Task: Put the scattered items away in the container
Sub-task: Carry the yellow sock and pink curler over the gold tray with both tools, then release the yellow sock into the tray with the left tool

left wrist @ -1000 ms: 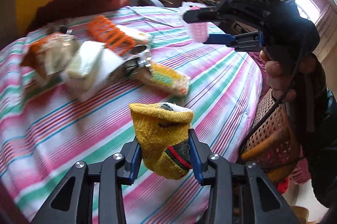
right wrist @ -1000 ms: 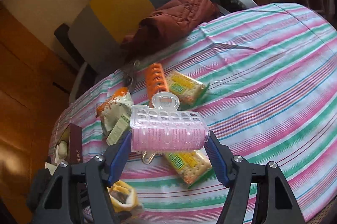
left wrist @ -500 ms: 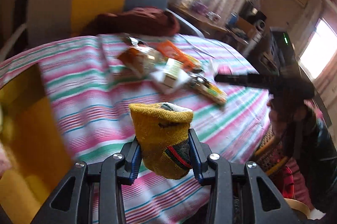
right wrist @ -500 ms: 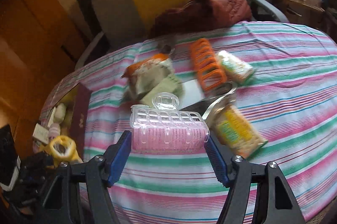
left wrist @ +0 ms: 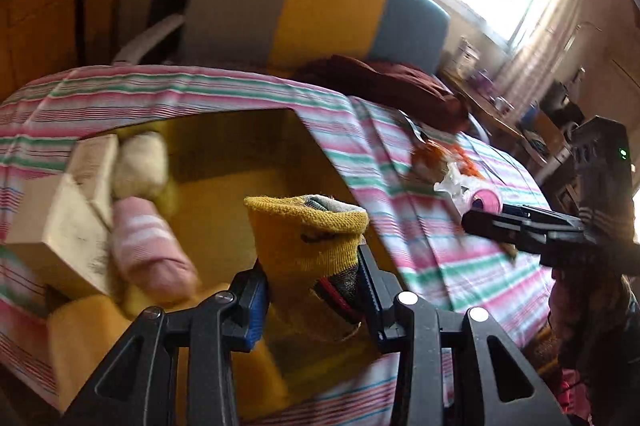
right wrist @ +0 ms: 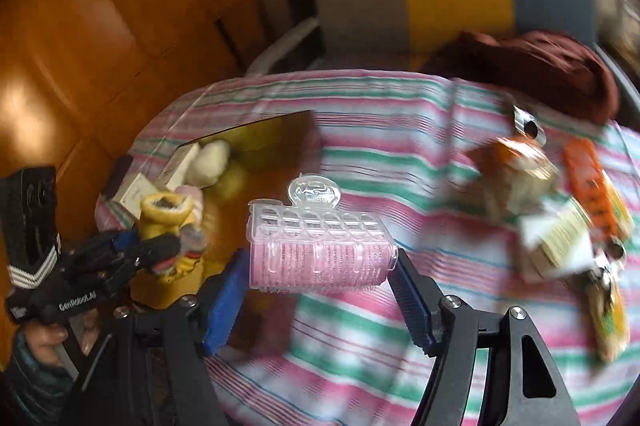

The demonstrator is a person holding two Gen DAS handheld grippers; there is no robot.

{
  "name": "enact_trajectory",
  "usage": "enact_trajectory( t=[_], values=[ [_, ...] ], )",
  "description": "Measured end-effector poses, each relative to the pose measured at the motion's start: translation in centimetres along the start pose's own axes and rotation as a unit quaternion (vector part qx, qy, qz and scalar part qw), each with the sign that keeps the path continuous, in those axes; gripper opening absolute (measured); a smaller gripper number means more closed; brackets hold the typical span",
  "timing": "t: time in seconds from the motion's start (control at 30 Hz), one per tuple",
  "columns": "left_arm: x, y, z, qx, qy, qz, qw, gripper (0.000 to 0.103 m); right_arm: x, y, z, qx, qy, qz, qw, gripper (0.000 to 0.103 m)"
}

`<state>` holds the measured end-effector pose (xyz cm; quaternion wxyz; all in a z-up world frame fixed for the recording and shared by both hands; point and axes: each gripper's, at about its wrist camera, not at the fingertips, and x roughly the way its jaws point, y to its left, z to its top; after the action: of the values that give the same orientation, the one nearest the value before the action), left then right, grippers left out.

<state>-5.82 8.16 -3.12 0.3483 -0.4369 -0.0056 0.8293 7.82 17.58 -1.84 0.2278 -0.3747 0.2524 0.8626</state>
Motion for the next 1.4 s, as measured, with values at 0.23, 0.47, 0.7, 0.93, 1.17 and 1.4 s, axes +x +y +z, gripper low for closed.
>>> enact_trajectory(
  t=[0.23, 0.47, 0.7, 0.93, 1.17, 1.4],
  values=[
    [1.6, 4.5, 2.6, -0.066, 0.005, 0.011, 0.9977, 0.039, 4.1, 5.2, 2.7, -0.07, 0.01, -0.009, 0.997, 0.07],
    [4.6, 8.7, 5.7, -0.136, 0.017, 0.001, 0.9905, 0.039, 9.0, 7.6, 5.7, -0.114, 0.035, -0.02, 0.993, 0.07],
    [8.1, 10.4, 7.7, -0.154, 0.033, 0.006, 0.9875, 0.039, 13.6, 8.4, 7.9, -0.135, 0.062, -0.037, 0.988, 0.07],
    [11.0, 11.6, 8.6, -0.173, 0.053, 0.022, 0.9833, 0.044, 17.6, 7.7, 8.9, -0.146, 0.087, -0.067, 0.983, 0.07],
    [11.8, 10.9, 8.8, -0.15, 0.054, 0.027, 0.9868, 0.05, 19.1, 7.8, 9.1, -0.166, 0.08, -0.086, 0.979, 0.07],
    [12.0, 10.3, 8.6, -0.115, 0.057, 0.062, 0.9897, 0.043, 17.9, 8.2, 9.0, -0.202, 0.054, -0.111, 0.972, 0.07]
  ],
)
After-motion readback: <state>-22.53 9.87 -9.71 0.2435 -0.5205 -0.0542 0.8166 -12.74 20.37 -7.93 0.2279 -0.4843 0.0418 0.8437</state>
